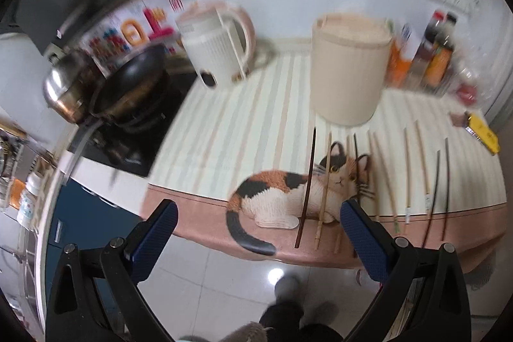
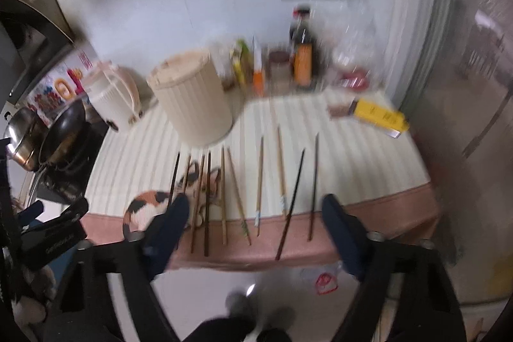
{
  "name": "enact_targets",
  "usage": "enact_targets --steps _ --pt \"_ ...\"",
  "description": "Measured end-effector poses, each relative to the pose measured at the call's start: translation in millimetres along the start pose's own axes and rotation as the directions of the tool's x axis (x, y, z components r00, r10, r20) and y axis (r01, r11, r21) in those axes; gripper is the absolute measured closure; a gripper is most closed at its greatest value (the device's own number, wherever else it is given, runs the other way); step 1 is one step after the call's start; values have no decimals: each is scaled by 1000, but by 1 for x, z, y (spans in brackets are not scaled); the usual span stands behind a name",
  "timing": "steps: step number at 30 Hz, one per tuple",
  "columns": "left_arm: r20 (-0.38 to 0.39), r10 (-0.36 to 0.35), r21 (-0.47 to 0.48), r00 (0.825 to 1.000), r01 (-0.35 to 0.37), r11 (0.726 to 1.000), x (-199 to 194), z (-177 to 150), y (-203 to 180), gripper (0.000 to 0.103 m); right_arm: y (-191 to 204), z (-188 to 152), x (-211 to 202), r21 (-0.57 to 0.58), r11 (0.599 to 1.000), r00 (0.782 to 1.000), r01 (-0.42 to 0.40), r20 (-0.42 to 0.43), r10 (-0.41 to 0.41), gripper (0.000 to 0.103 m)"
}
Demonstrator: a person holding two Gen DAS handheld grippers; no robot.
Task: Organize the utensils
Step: 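Grasp a black chopstick with the left tool while the right tool grasps a wooden chopstick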
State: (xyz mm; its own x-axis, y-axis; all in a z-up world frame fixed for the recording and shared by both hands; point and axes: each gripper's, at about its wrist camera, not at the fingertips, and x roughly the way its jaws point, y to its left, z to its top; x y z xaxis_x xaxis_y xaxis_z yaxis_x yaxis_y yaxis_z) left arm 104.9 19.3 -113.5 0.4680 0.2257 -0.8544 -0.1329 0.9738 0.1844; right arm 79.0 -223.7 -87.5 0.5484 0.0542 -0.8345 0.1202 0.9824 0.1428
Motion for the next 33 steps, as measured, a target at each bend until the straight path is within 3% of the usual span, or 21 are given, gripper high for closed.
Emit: enact_targets --steps 4,7,11,13,16,22,26,27,29,33 --pt "-120 -43 8 992 44 999 64 11 -9 2 -3 1 67 25 1000 992 -15 -122 18 40" --pt "-203 -89 23 975 96 995 111 20 -20 12 -6 3 120 37 999 981 2 -195 6 46" --pt "-304 -141 51 942 164 985 166 31 -39 29 -6 8 183 66 998 956 23 -293 -3 55" --pt "-356 -168 65 919 204 977 193 37 -48 34 -2 10 211 67 997 939 39 -343 -14 56" --pt "-406 -170 88 898 223 971 221 42 -56 48 3 16 248 74 995 915 67 -401 -32 57" --pt "-436 -196 94 878 261 961 242 52 -62 64 5 24 300 93 986 887 139 -454 -83 57" --pt "-418 -200 112 886 268 957 238 57 -66 94 10 30 322 76 981 872 177 -475 -121 57" --pt "-417 -202 107 886 269 957 238 58 -66 99 12 31 327 64 980 866 191 -481 -137 60" --pt "-418 -212 98 883 276 956 237 60 -63 99 13 31 334 51 976 853 212 -497 -159 74" --pt "-431 -212 70 877 267 961 237 69 -47 100 14 35 340 46 974 847 221 -503 -169 91"
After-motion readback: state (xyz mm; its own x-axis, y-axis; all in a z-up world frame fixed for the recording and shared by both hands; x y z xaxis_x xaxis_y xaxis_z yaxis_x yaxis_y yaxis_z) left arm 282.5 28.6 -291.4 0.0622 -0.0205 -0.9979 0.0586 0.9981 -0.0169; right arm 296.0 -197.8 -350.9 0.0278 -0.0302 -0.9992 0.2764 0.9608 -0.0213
